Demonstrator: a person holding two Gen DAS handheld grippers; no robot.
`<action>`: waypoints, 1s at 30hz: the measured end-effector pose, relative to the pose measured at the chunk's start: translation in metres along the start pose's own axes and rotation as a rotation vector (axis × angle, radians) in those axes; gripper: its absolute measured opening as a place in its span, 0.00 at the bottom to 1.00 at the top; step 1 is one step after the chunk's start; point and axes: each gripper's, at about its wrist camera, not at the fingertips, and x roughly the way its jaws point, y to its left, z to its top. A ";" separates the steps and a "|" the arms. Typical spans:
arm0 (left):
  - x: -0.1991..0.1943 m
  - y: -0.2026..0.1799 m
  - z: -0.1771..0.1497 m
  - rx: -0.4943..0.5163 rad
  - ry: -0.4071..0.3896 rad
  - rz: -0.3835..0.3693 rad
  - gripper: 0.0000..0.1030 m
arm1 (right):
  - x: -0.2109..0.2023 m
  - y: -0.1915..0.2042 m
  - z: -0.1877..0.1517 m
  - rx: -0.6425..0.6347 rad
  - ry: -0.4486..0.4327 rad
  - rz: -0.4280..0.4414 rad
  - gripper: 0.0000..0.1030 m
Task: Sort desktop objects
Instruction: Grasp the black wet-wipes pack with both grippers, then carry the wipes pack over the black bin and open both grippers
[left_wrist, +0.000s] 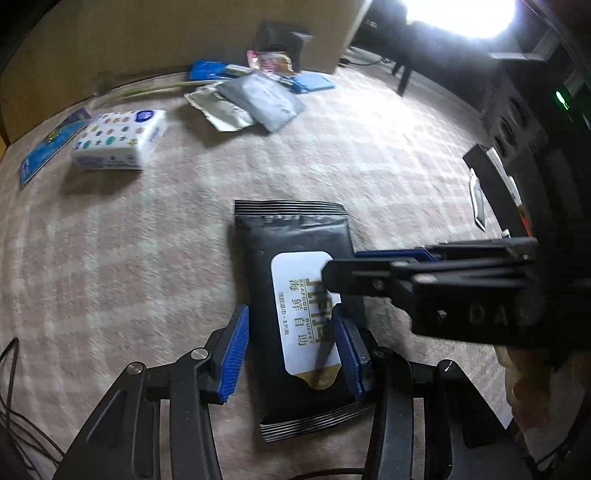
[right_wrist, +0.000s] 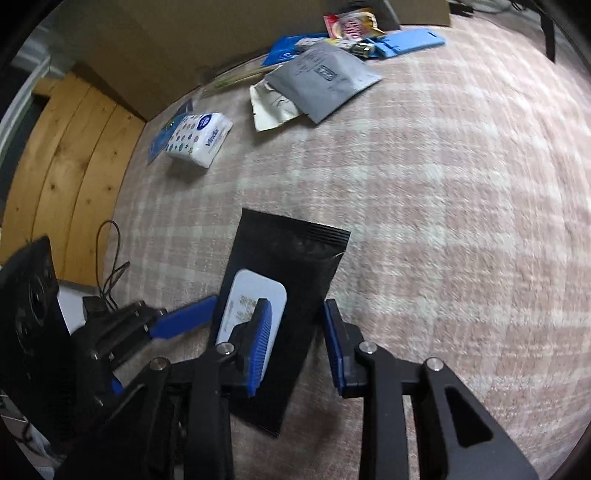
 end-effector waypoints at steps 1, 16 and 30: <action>0.001 -0.004 0.000 0.008 -0.003 0.007 0.42 | -0.001 0.000 -0.002 -0.007 -0.004 -0.008 0.28; -0.008 -0.084 0.013 0.048 -0.028 -0.027 0.30 | -0.069 -0.058 -0.022 0.009 -0.106 -0.051 0.27; -0.009 -0.263 0.070 0.253 -0.102 -0.124 0.30 | -0.224 -0.195 -0.059 0.164 -0.314 -0.122 0.27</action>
